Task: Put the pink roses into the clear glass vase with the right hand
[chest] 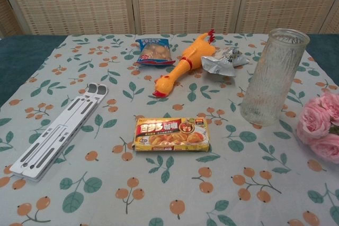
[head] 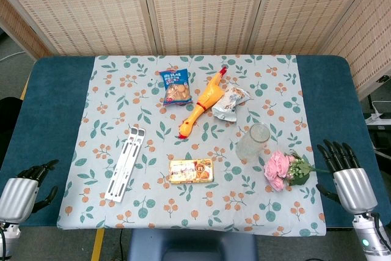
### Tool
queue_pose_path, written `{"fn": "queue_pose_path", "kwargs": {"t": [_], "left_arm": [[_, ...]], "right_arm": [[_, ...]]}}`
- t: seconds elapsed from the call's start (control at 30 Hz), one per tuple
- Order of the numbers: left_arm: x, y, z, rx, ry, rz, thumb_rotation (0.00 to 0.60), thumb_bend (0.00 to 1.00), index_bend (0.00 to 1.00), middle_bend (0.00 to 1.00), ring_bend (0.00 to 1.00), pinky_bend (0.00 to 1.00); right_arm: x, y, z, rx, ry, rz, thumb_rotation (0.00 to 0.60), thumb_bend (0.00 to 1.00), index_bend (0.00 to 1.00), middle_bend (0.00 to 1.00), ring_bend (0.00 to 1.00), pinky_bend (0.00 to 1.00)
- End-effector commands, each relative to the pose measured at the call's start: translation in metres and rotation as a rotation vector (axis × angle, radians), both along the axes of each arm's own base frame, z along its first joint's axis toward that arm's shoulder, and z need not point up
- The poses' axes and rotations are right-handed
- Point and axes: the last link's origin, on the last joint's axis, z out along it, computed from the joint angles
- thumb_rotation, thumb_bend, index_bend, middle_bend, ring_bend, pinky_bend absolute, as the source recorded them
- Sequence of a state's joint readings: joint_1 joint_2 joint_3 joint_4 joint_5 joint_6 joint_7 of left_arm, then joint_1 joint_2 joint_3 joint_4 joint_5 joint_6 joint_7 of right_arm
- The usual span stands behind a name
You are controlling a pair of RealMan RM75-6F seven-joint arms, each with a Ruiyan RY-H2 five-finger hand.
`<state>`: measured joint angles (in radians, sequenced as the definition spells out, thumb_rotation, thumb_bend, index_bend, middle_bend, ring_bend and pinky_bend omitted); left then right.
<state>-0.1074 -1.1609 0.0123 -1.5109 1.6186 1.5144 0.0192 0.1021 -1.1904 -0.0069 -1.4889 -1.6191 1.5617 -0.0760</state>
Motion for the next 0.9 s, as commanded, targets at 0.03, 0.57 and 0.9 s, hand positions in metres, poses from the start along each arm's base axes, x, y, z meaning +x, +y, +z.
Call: {"fn": "queue_pose_path", "kwargs": {"t": [0.03,0.57,0.9], "left_arm": [[-0.001,0.0,0.0,0.0,-0.001,0.004,0.6,0.37,0.19,0.33,0.34,0.49],[0.001,-0.002,0.006,0.019,-0.019,-0.003,0.6,0.37,0.19,0.33,0.34,0.49],[0.002,-0.002,0.006,0.013,-0.017,-0.003,0.6,0.37,0.19,0.33,0.35,0.49]], "right_arm": [[0.0,0.0,-0.001,-0.001,-0.002,0.0,0.6,0.07,0.0,0.0,0.0,0.06],[-0.001,-0.018,-0.004,0.054,-0.018,-0.023,0.6,0.06,0.0,0.73,0.78,0.99],[0.004,-0.054,-0.012,0.431,-0.027,-0.416,0.6,0.0,0.0,0.81,0.88,1.0]]}}
